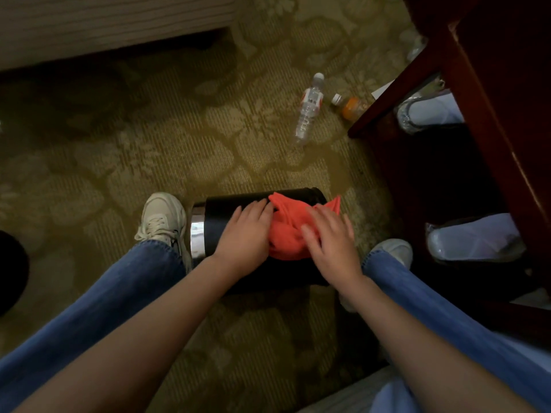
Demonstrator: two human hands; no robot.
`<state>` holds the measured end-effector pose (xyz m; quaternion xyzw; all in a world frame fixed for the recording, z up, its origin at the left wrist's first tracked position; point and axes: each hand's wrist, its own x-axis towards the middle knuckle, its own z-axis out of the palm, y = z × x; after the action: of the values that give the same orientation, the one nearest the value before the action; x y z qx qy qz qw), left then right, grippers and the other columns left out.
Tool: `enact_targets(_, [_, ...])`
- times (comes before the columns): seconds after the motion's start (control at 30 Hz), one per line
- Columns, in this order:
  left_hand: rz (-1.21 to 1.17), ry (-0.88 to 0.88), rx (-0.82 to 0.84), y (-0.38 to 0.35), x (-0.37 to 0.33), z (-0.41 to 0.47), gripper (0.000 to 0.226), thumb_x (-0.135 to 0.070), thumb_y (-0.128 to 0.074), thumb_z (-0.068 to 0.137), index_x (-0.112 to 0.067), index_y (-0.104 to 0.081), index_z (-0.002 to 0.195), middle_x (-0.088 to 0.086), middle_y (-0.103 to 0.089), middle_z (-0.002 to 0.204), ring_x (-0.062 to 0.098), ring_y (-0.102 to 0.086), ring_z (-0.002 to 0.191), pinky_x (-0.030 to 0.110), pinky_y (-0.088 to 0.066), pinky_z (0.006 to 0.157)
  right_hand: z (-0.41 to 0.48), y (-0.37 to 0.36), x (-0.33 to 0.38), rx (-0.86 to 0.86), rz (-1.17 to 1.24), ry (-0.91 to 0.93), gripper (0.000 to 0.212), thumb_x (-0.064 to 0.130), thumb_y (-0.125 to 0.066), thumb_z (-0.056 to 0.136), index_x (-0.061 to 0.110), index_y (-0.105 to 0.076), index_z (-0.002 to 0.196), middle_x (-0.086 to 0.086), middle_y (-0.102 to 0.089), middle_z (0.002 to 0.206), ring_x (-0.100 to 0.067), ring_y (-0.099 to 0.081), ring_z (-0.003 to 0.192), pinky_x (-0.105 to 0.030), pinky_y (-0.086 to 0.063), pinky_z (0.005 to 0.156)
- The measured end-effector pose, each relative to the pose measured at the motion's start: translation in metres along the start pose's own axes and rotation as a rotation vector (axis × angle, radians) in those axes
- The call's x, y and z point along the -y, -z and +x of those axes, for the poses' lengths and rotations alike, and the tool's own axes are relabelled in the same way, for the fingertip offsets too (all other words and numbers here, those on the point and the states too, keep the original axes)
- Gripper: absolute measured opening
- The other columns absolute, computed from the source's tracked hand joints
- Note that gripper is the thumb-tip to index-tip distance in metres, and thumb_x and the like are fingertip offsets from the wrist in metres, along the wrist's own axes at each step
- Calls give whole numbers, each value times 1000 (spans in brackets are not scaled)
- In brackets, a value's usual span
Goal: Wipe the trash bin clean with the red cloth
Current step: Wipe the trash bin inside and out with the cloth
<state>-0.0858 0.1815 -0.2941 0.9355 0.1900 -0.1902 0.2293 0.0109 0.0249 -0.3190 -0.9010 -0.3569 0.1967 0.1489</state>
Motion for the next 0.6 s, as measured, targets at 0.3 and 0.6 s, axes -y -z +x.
enact_targets(0.3, [241,-216,209,-20,-43,38,57,-40,-24,101,-16,-11,151,8,-11,158,29,-15,144,46,-14,116,-7,-10,-32,-52,-68,-359,55,39,-45,96,7,-36,140,-13,-39,143,-29,-34,132,-47,-30,103])
enact_targets(0.6, [305,-189,111,-36,-38,60,55,-38,-17,102,-19,-3,151,2,-3,160,24,-8,146,45,-11,117,4,-39,-42,-102,94,-308,71,53,-12,91,11,-47,135,-11,-41,144,-26,-33,136,-50,-21,108])
